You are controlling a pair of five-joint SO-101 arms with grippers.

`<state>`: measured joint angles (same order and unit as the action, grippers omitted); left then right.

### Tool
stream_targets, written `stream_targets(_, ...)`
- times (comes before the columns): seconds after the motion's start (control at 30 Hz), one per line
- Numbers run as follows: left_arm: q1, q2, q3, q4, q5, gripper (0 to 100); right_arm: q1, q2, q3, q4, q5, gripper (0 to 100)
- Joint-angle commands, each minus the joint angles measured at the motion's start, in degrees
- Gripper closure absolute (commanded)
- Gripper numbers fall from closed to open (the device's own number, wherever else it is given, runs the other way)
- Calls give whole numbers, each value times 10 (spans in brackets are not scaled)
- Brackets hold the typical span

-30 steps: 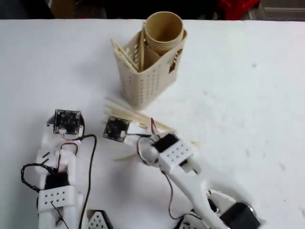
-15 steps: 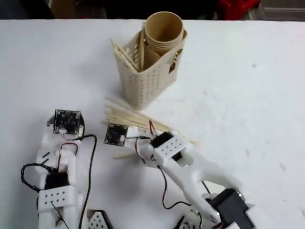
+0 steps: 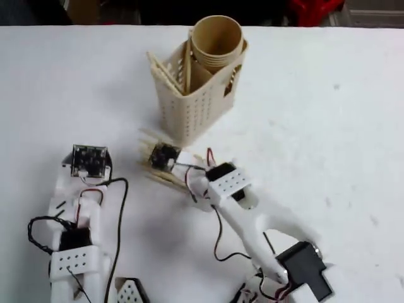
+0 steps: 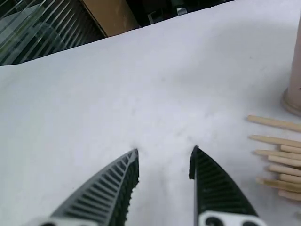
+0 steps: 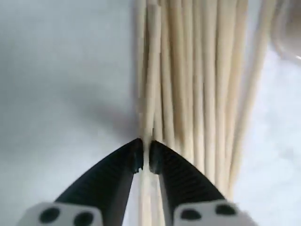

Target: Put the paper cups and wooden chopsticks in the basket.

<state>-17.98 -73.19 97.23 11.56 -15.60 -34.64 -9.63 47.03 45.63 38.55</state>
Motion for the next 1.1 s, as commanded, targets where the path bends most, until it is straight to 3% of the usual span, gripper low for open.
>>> stream_targets(0.0, 4, -8, 0, 1, 4, 811, 9, -20, -55, 40, -27, 982)
stream_targets(0.3, 5, -8, 0, 1, 4, 811, 10, -179, -191, 163, -118, 982)
stream_targets(0.53, 5, -8, 0, 1, 4, 811, 10, -203, -418, 194, -189, 982)
stream_targets(0.77, 5, -8, 0, 1, 4, 811, 10, -109, -622, 113, -276, 982)
stream_targets(1.07, 5, -8, 0, 1, 4, 810, 69, 39, -718, -85, -280, 981)
